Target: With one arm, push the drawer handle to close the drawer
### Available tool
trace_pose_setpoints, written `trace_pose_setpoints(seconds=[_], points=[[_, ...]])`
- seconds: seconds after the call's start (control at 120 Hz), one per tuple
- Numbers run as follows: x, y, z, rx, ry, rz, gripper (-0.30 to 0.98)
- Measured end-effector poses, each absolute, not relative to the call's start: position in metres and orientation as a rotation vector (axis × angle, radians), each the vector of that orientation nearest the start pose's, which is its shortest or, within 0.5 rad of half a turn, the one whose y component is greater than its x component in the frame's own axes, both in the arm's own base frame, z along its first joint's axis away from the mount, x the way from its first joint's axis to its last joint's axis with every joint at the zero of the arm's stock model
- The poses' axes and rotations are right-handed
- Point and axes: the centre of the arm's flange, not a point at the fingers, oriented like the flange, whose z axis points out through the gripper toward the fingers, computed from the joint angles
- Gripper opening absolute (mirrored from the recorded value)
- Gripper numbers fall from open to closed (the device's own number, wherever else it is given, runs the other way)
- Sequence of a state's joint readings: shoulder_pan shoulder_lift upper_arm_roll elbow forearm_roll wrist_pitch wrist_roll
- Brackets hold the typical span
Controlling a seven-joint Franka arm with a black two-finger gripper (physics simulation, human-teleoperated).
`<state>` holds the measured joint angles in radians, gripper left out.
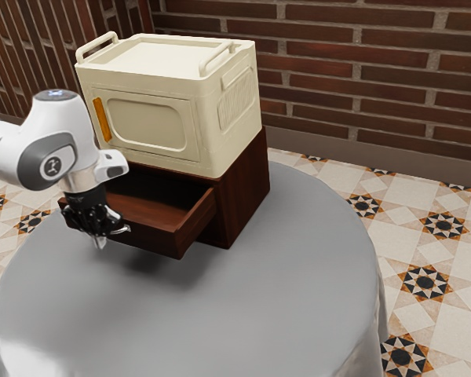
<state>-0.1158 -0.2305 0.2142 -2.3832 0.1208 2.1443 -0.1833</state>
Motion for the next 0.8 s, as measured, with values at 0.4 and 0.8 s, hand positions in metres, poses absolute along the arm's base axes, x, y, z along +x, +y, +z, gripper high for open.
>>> trace_pose_setpoints(seconds=[0.4, 0.8], points=[[0.473, 0.059, 0.400, -3.038, -0.312, -0.072, -0.10], [0.493, 0.057, 0.395, -3.024, -0.286, -0.190, -0.10]])
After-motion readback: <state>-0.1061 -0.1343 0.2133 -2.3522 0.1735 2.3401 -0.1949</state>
